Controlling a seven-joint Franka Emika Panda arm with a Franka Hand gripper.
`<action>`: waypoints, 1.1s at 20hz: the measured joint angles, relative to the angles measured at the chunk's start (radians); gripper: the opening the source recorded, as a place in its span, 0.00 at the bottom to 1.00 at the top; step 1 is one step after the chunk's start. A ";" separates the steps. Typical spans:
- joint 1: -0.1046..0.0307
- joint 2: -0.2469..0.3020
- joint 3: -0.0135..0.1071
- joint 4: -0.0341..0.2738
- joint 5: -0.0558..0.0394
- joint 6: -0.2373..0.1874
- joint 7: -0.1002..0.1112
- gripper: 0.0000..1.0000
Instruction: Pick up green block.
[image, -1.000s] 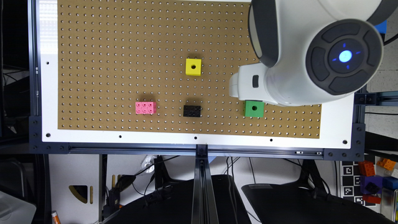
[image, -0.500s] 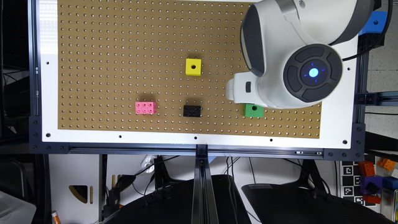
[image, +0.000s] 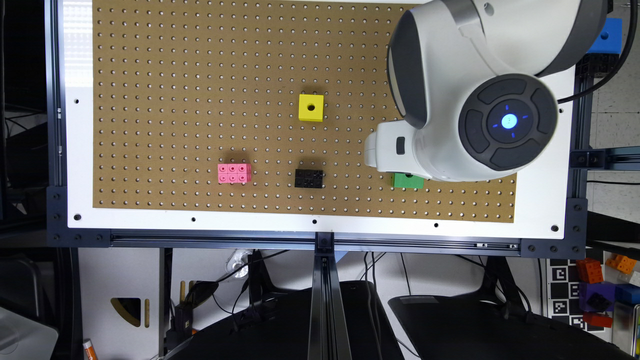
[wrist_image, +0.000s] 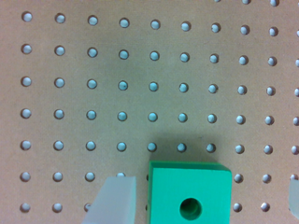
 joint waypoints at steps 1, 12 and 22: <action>0.000 0.010 -0.001 0.000 -0.0019 0.003 0.000 1.00; 0.001 0.107 -0.006 0.041 -0.0317 0.058 0.003 1.00; 0.012 0.143 -0.007 0.071 -0.0356 0.062 0.009 1.00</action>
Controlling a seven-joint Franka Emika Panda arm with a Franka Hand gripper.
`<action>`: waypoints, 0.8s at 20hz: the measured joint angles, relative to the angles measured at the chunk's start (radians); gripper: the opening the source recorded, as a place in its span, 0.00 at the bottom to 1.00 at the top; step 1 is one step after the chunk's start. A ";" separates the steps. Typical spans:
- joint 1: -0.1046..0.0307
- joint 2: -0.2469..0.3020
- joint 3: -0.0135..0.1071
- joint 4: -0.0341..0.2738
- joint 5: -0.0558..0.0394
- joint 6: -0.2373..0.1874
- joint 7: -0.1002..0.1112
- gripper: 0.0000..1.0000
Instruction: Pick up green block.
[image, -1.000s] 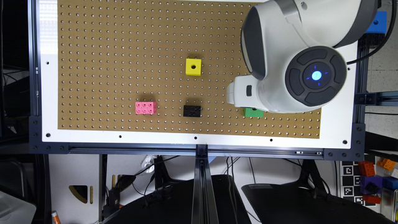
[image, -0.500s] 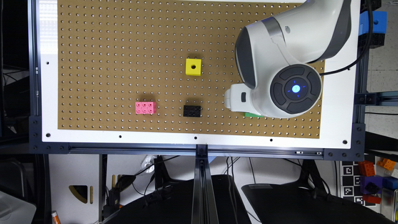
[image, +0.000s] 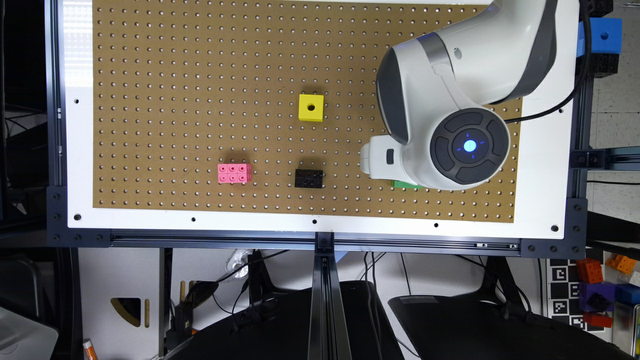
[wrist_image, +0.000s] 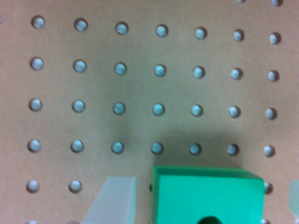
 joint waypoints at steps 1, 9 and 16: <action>0.005 0.009 0.000 0.013 -0.0008 0.000 0.004 1.00; 0.019 0.050 -0.009 0.062 -0.0022 -0.001 0.007 1.00; 0.029 0.097 -0.022 0.076 -0.0204 0.017 0.015 0.00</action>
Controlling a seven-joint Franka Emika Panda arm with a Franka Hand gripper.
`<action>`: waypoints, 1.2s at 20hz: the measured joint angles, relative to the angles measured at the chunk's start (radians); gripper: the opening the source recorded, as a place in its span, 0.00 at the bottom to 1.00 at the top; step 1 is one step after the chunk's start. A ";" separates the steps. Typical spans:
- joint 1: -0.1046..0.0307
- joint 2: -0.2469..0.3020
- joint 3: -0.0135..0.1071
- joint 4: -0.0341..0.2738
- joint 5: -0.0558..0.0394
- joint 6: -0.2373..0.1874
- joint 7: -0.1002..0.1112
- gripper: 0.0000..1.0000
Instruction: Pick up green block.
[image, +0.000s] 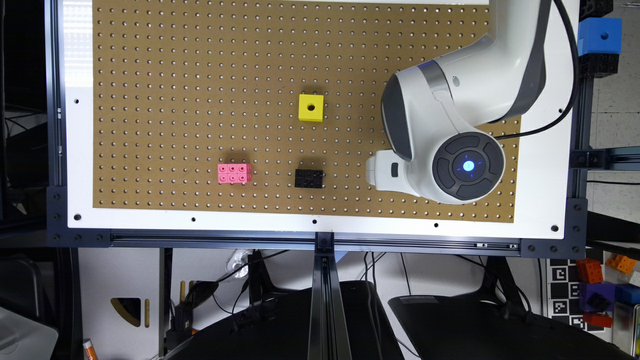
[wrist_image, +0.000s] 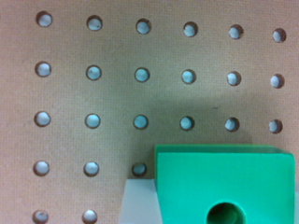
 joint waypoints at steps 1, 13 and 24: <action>0.000 0.000 0.000 0.000 0.0000 0.000 0.000 0.00; 0.002 -0.004 -0.009 0.000 -0.0072 -0.021 0.000 0.00; 0.003 -0.007 -0.010 -0.001 -0.0104 -0.023 0.001 0.00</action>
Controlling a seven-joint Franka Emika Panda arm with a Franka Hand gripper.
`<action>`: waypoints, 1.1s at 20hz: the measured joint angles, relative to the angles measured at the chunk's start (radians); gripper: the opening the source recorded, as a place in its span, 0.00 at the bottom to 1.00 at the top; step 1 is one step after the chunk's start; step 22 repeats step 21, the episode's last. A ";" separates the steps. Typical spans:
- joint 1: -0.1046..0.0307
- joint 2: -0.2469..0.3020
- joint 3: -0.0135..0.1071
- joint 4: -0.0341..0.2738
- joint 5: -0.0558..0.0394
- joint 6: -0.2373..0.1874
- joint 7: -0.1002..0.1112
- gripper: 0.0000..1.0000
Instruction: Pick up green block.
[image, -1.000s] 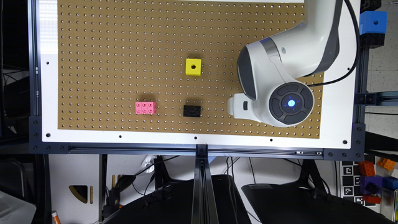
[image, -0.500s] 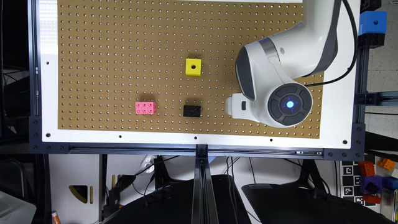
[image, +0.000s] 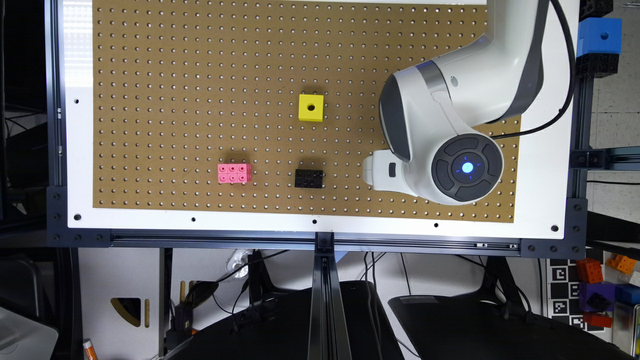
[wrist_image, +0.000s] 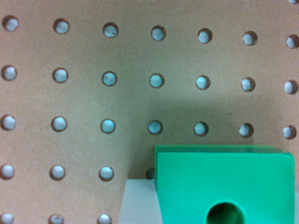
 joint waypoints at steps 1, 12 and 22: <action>0.000 -0.006 0.000 0.000 0.0000 -0.004 0.000 0.00; 0.001 -0.153 0.013 0.000 0.0001 -0.158 0.019 0.00; 0.001 -0.220 0.018 0.000 0.0033 -0.217 0.022 0.00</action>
